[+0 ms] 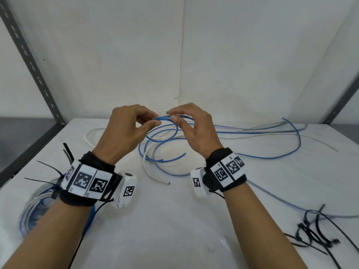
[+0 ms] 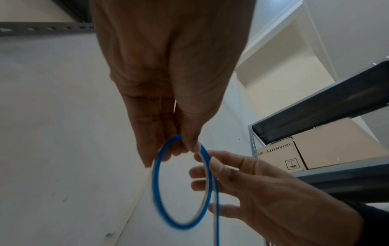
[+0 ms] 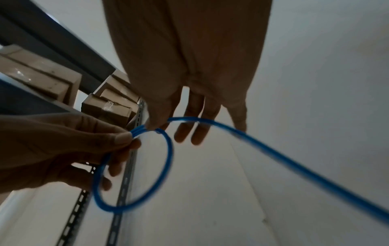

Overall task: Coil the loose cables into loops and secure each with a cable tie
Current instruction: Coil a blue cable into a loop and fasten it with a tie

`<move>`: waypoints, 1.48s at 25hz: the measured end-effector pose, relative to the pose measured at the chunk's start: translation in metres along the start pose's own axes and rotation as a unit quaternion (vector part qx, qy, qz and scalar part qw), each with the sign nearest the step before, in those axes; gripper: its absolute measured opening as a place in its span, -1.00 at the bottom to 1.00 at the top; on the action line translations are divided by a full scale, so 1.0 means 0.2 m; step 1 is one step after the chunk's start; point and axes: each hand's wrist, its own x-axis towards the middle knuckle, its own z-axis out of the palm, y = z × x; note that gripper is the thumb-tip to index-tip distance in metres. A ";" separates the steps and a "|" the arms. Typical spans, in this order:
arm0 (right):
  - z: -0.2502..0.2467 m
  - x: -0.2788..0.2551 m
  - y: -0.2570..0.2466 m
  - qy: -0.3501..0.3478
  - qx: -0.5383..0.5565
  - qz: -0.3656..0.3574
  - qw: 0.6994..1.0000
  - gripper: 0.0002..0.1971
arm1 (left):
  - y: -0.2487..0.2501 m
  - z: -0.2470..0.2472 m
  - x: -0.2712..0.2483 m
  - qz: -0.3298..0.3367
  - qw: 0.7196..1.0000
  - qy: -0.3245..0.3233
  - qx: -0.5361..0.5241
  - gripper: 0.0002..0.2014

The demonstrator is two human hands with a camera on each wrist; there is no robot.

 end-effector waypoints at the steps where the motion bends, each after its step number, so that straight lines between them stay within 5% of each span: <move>1: -0.01 0.00 0.03 -0.022 -0.041 0.007 0.999 -0.79 | -0.01 0.00 0.00 -0.010 1.000 0.020 -0.009 -0.91; 3: -0.05 0.00 0.09 -0.061 -0.203 0.075 0.974 -0.77 | -0.04 -0.02 0.02 -0.048 0.993 0.084 -0.066 -0.92; 5: -0.10 -0.02 0.14 -0.062 -0.350 0.184 0.917 -0.78 | -0.05 -0.05 0.04 -0.081 0.977 0.143 -0.136 -0.89; 7: -0.13 -0.03 0.18 -0.043 -0.363 0.256 0.895 -0.73 | -0.04 -0.06 0.04 -0.093 0.965 0.170 -0.177 -0.87; 9: -0.13 -0.03 0.20 -0.002 -0.334 0.252 0.908 -0.74 | -0.02 -0.04 0.03 -0.090 0.964 0.164 -0.186 -0.88; 14: -0.12 0.01 0.21 0.118 -0.155 0.132 0.972 -0.77 | 0.02 -0.02 0.02 -0.075 0.968 0.137 -0.197 -0.94; 18: -0.14 0.02 0.11 0.156 0.020 0.089 0.984 -0.83 | 0.02 -0.02 0.02 -0.064 0.972 0.130 -0.185 -0.87; 29: -0.23 0.07 -0.25 0.112 0.440 0.058 0.889 -0.85 | 0.12 -0.09 0.01 0.014 0.963 0.190 -0.193 -0.86; 31: -0.22 0.07 -0.18 0.140 0.340 0.094 0.925 -0.92 | 0.11 -0.09 0.01 0.013 0.964 0.193 -0.185 -0.87; 33: -0.25 0.05 -0.07 0.113 0.004 0.157 0.981 -0.91 | 0.08 -0.09 0.01 0.008 0.973 0.172 -0.152 -0.89; 35: -0.29 0.02 0.02 -0.039 -0.273 0.251 0.928 -0.44 | 0.04 -0.07 0.01 0.018 0.992 0.102 -0.068 -0.91; 37: -0.32 0.02 0.01 -0.098 -0.239 0.219 0.941 0.01 | 0.01 -0.04 0.00 0.022 1.000 0.021 -0.008 -0.90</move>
